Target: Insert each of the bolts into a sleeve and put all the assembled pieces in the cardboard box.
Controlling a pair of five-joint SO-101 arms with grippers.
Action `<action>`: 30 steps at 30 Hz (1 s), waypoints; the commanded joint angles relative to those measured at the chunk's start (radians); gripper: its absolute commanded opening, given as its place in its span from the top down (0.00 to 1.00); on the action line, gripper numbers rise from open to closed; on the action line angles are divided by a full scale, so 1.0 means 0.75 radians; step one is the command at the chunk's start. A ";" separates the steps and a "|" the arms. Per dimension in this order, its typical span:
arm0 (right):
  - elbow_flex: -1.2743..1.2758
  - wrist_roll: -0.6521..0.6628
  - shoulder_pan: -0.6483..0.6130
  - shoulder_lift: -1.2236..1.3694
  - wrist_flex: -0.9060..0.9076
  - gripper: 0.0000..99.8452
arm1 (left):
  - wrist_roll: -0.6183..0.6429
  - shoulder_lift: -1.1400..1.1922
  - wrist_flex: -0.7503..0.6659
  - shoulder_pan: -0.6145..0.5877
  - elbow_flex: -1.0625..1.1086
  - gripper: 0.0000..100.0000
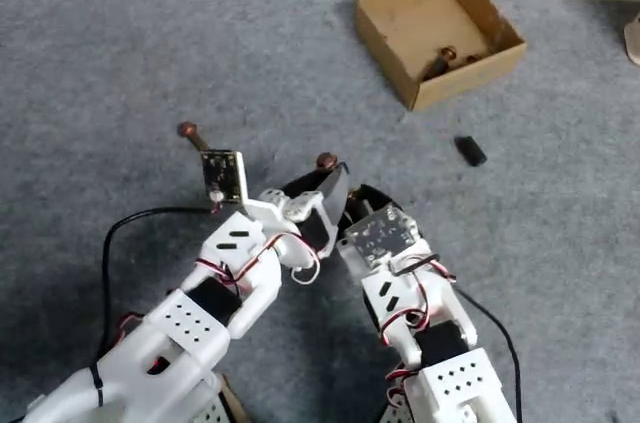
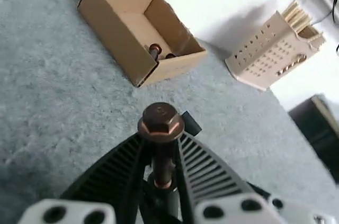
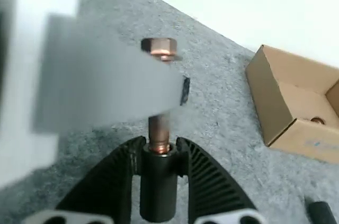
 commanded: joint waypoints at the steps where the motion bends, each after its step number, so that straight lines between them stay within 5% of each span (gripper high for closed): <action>1: 0.144 -0.045 0.083 -0.032 -0.003 1.00 | -0.127 -0.024 0.029 0.050 -0.044 1.00; 5: 0.144 -0.045 0.083 -0.032 -0.003 1.00 | -0.141 -0.024 0.035 0.087 -0.042 0.96; 15: 0.144 -0.047 0.085 -0.032 0.001 1.00 | -0.135 -0.024 0.147 0.120 -0.038 0.57; 24: 0.064 -0.051 0.212 -0.021 0.046 1.00 | -0.137 -0.024 0.182 0.015 -0.095 0.54; 30: -0.085 -0.078 0.226 -0.019 0.255 1.00 | -0.141 -0.015 0.499 -0.167 -0.261 0.54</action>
